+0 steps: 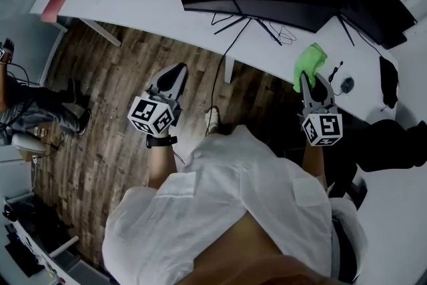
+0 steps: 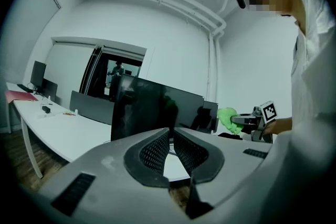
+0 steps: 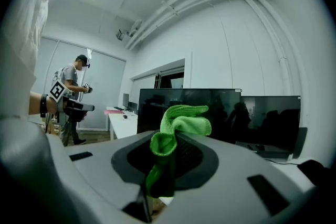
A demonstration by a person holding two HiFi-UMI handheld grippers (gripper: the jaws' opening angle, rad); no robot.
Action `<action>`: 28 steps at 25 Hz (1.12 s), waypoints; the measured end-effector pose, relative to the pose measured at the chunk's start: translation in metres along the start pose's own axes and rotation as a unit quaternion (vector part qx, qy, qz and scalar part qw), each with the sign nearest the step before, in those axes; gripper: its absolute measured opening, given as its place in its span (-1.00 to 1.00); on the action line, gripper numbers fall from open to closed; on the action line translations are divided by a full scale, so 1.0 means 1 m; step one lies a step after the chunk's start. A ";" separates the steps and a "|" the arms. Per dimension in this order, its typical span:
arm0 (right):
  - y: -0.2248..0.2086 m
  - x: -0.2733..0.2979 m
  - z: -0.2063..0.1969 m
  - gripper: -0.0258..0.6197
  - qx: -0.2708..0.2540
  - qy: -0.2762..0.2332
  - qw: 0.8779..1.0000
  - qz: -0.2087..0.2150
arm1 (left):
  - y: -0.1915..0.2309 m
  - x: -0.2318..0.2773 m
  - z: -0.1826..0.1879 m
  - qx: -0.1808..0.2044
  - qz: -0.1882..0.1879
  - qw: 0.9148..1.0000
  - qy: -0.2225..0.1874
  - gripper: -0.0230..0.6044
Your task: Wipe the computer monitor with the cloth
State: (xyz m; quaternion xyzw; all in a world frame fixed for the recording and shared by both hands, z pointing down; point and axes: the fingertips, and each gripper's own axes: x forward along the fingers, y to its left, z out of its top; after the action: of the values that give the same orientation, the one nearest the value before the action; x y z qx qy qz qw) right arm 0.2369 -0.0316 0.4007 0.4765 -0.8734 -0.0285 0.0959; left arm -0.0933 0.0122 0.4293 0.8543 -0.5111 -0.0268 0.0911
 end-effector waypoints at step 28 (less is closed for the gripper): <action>0.112 0.292 0.238 -0.19 -0.087 -0.093 0.973 0.193 | 0.203 0.072 0.040 -0.001 -0.005 1.000 -0.025 -0.82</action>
State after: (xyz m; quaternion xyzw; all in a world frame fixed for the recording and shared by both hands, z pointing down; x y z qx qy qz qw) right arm -0.0563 -0.2251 0.2243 0.2843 -0.9480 -0.1301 0.0590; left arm -0.2409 -0.1498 0.4301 0.8558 -0.5090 -0.0484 0.0788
